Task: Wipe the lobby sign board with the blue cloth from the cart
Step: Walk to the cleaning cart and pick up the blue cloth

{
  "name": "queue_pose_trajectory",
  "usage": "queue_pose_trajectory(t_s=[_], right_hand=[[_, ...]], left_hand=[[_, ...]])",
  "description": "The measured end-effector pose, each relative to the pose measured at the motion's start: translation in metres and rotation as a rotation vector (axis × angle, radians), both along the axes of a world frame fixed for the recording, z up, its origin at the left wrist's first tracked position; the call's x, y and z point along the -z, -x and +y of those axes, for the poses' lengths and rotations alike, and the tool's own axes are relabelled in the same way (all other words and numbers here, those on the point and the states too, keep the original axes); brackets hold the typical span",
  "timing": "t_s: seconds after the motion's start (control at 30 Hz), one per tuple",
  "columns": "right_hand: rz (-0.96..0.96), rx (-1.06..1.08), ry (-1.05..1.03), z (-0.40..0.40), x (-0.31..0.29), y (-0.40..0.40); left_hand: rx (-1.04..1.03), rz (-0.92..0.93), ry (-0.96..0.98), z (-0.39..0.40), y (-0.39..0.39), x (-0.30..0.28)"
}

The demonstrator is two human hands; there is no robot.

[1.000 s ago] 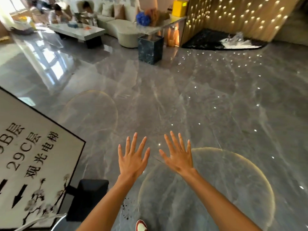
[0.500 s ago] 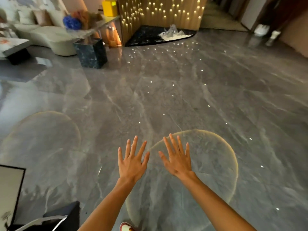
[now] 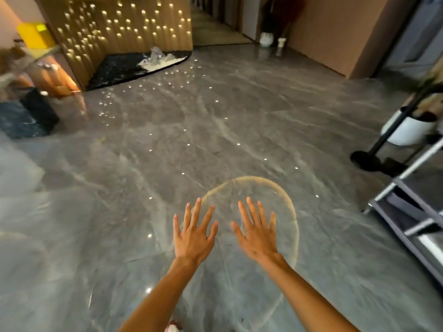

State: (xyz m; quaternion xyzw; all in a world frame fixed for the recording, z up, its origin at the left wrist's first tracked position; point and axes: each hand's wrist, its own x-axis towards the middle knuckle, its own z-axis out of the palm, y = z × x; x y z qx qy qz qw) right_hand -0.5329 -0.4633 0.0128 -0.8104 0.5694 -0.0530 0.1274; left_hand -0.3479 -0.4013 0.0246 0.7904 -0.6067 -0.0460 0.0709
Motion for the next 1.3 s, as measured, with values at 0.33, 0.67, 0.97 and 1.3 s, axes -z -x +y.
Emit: queue_pose_trajectory(t_s=[0.33, 0.67, 0.97, 1.3], right_hand=[[0.038, 0.352, 0.033, -0.003, 0.007, 0.106], [0.069, 0.664, 0.044, -0.025, -0.002, 0.154], [0.089, 0.884, 0.025, -0.047, -0.011, 0.177], [0.085, 1.088, -0.003, -0.05, -0.008, 0.237]], left_hand=[[0.352, 0.037, 0.076, -0.074, 0.09, -0.005], [0.67, 0.054, 0.026, -0.158, 0.154, 0.001], [0.877, 0.06, 0.014, -0.224, 0.195, 0.006], [1.086, 0.029, 0.0, -0.258, 0.278, 0.004]])
